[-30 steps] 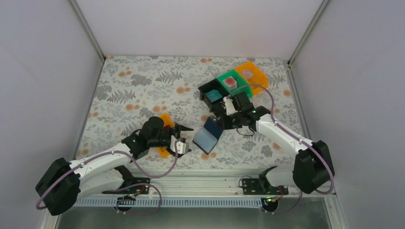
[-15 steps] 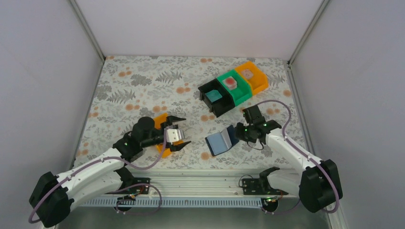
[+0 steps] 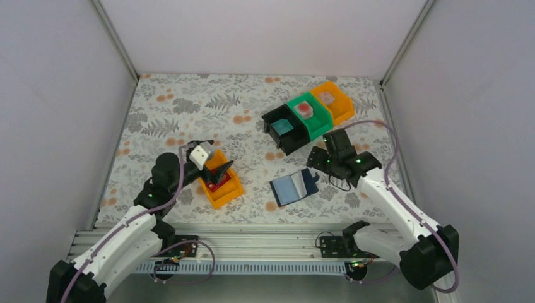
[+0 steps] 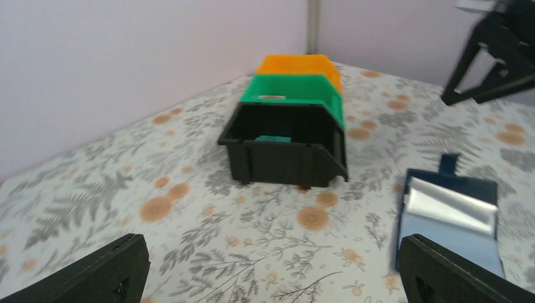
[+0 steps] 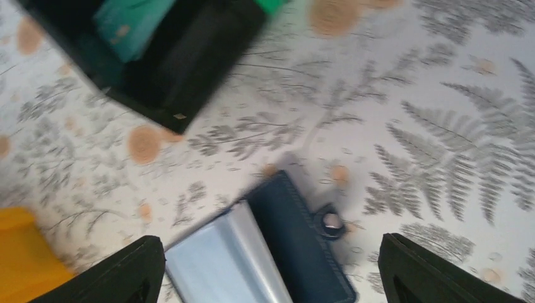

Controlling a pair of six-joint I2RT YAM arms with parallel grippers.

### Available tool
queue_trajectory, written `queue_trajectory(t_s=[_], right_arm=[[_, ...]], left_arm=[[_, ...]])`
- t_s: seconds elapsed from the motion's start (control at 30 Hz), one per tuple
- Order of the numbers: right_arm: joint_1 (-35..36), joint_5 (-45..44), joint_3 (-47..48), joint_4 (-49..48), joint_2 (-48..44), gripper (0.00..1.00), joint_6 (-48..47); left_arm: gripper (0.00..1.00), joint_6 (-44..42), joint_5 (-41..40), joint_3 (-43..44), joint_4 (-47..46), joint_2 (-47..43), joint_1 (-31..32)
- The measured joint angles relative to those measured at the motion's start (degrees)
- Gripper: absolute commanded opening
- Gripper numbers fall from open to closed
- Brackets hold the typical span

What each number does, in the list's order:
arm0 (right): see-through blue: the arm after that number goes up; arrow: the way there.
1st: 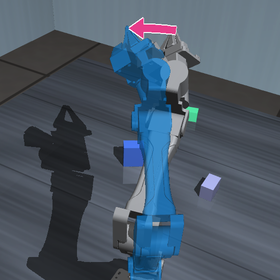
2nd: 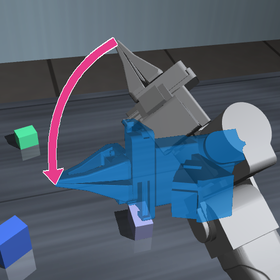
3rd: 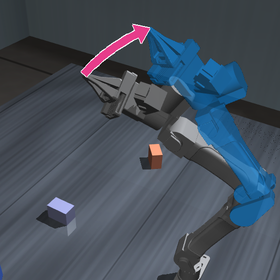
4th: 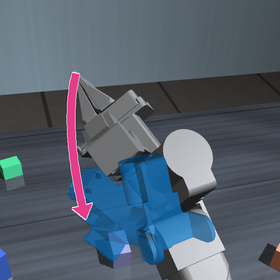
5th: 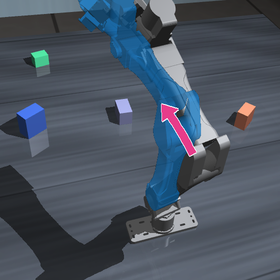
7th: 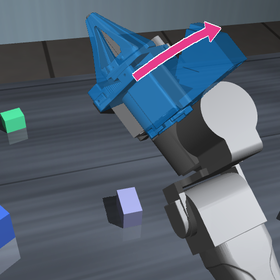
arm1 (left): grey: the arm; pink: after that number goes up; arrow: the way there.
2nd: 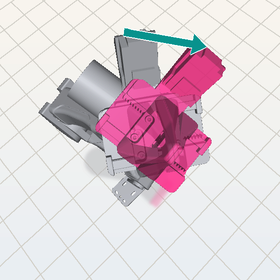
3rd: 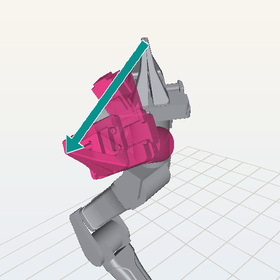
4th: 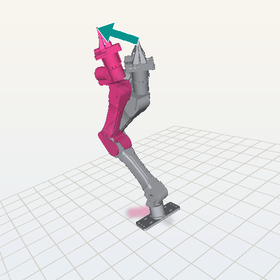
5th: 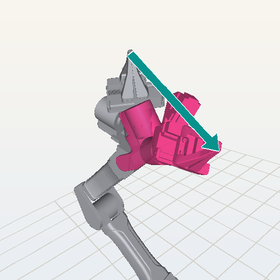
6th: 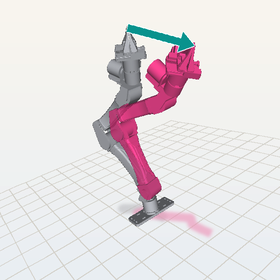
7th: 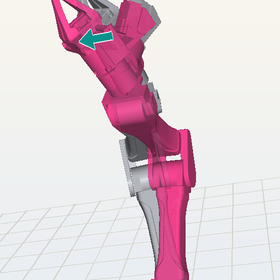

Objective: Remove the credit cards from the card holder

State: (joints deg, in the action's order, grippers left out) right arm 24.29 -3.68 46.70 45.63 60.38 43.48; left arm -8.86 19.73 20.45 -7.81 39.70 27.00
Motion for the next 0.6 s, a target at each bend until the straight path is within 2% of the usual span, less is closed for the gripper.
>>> queue_trajectory(t_s=[0.13, 0.27, 0.4, 0.6], right_arm=[[8.8, -1.8, 3.1, -1.4, 4.5, 0.84, -0.9], [17.4, 0.7, 6.5, -2.0, 18.2, 0.82, -5.4], [20.8, 3.8, 7.6, -2.0, 28.5, 0.82, -9.7], [22.2, 5.8, 8.5, -1.2, 34.9, 0.85, -13.6]], left_arm=[[0.99, 7.6, -1.2, -0.9, 0.3, -2.1, -5.7], [1.00, 16.2, -1.4, -2.4, 1.1, -5.4, -14.2], [1.00, 20.8, -1.4, -4.2, 1.7, -9.0, -20.2], [1.00, 23.0, -1.4, -4.9, 0.8, -12.2, -23.3]])
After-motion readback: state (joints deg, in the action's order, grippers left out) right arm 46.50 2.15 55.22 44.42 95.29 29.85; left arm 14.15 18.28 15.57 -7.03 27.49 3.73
